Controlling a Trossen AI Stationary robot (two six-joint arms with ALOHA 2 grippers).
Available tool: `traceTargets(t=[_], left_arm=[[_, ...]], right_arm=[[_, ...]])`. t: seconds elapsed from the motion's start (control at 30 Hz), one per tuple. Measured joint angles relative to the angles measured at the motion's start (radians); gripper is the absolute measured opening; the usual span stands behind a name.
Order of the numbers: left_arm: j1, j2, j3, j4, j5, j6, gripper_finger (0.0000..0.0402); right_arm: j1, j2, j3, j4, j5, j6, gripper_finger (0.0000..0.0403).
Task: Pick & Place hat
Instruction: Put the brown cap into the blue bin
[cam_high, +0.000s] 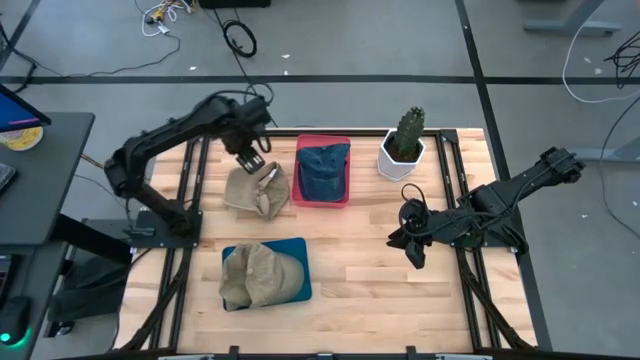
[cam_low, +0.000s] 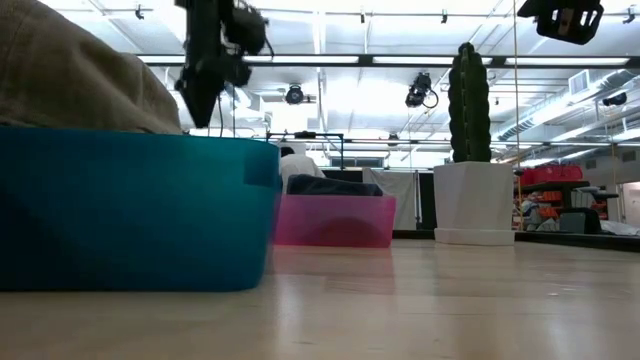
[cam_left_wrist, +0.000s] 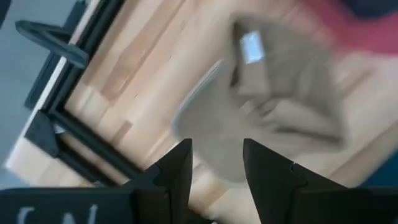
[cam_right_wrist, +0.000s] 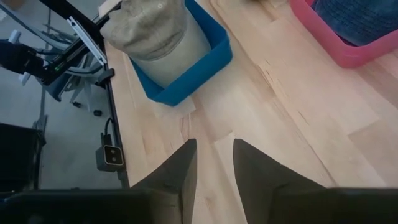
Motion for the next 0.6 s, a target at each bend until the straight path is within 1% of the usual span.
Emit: traceTargets(t=[0.13, 0.23, 0.4, 0.53, 0.6], left_arm=[[0.055, 0.086, 0.000, -0.045, -0.001, 0.084, 0.0150], [0.092, 0.140, 0.000, -0.055, 0.003, 0.124, 0.0166], [0.146, 0.197, 0.000, -0.048, 0.030, 0.160, 0.0219], [0.177, 0.229, 0.000, -0.046, 0.107, 0.244, 0.0262], [0.185, 0.245, 0.000, -0.039, 0.119, 0.290, 0.0275]], right_arm=[[0.000, 0.000, 0.000, 0.025, 0.000, 0.000, 0.0107], [0.000, 0.000, 0.000, 0.045, 0.000, 0.000, 0.0107], [0.000, 0.000, 0.000, 0.049, 0.001, 0.025, 0.0107], [0.000, 0.000, 0.000, 0.049, 0.001, 0.048, 0.0107], [0.000, 0.000, 0.000, 0.049, 0.002, 0.062, 0.0107]])
